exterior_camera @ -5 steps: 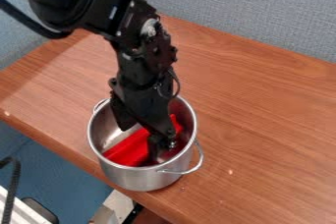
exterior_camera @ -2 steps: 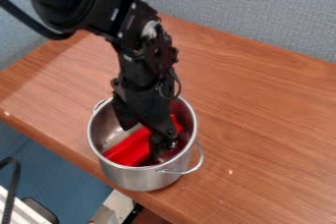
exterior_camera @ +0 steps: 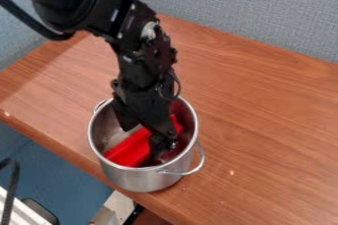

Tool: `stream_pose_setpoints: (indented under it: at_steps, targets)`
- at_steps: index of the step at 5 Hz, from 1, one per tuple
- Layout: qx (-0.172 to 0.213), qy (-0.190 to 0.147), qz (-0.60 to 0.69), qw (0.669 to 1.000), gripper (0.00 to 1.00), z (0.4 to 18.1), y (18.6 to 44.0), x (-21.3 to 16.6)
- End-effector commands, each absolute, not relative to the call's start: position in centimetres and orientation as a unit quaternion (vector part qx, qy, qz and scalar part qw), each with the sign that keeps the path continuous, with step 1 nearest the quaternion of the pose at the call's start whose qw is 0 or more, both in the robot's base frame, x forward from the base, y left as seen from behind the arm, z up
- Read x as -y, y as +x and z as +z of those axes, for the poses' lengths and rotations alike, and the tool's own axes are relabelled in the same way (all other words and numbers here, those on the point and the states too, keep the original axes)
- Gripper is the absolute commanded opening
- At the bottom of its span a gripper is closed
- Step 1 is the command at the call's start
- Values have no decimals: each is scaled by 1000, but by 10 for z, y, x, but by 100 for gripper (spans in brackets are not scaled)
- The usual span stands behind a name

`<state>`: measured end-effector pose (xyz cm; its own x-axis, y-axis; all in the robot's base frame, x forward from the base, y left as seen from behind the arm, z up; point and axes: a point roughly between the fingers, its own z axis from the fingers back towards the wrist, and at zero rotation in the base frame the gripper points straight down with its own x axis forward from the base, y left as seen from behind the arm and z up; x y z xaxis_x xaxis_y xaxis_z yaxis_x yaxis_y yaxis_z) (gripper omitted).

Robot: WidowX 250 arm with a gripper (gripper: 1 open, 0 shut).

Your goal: Move the red object from the metal pot to the table

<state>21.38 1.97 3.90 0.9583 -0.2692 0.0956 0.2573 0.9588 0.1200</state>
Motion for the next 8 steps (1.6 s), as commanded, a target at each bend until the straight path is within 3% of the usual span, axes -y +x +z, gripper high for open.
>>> stream_pose_setpoints:
  at_steps: [1,2,8]
  targets:
    - [56,54,-125,989,100,36,219,-27]
    - [48,55,-124,990,0,30,218,-30]
    - [39,49,-120,991,0,32,213,-35]
